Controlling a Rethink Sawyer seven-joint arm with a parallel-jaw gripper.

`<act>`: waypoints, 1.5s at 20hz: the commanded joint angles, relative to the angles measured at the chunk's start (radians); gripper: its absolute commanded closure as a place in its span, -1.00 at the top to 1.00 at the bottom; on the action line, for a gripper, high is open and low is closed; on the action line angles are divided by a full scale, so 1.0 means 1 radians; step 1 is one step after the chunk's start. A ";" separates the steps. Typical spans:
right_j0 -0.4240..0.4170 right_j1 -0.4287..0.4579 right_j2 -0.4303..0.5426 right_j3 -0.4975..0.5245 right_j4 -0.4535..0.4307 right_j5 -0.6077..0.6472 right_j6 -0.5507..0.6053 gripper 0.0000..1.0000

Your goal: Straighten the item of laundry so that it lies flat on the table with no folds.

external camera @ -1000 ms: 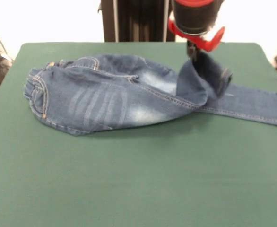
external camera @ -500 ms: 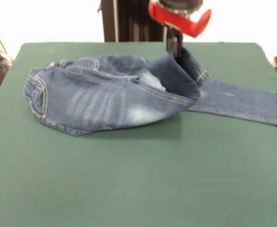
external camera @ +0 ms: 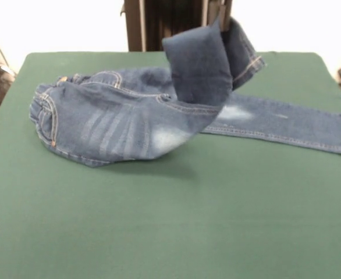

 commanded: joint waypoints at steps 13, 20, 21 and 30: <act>0.216 0.016 -0.088 0.294 0.080 -0.397 0.267 -1.00; 0.348 0.108 -0.330 0.239 -0.031 -0.718 0.270 -1.00; 0.347 0.114 -0.341 0.243 -0.027 -0.747 0.266 -1.00; 0.423 0.155 -0.440 0.215 0.044 -0.715 0.223 -1.00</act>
